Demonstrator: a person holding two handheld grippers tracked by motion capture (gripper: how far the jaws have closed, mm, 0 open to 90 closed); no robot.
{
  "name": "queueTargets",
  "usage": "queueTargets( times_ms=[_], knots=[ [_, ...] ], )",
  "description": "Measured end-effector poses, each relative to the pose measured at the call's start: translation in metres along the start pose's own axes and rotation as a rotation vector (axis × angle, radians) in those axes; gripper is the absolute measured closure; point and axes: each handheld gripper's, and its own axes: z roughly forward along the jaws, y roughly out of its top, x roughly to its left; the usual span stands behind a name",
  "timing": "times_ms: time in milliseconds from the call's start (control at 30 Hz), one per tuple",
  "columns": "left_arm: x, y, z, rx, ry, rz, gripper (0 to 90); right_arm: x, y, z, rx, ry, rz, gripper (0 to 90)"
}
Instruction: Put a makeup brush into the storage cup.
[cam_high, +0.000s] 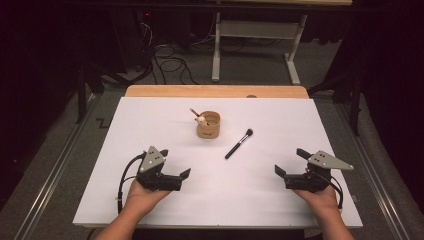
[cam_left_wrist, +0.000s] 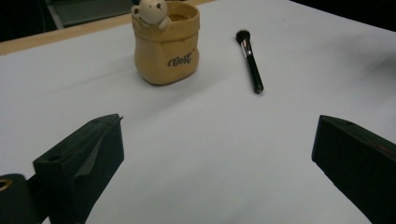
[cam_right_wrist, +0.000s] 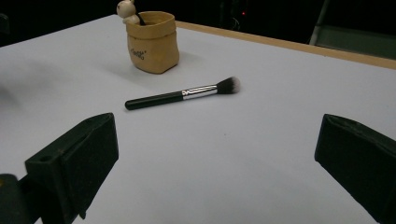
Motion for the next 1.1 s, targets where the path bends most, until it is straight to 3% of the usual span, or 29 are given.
queueTargets(
  times_ms=[233, 500, 1100],
  knots=[
    [0.001, -0.005, 0.006, 0.054, -0.027, 0.0, 4.9, 0.001, 0.0, 0.0, 0.001, 0.003, -0.003, 0.2],
    [0.003, -0.007, 0.008, 0.101, -0.013, 0.008, 6.2, 0.004, 0.0, 0.001, 0.009, 0.013, -0.02, 0.2],
    [0.008, -0.01, 0.016, 0.224, 0.005, -0.027, 8.9, 0.004, -0.001, 0.004, 0.019, 0.026, -0.02, 0.2]
  ],
)
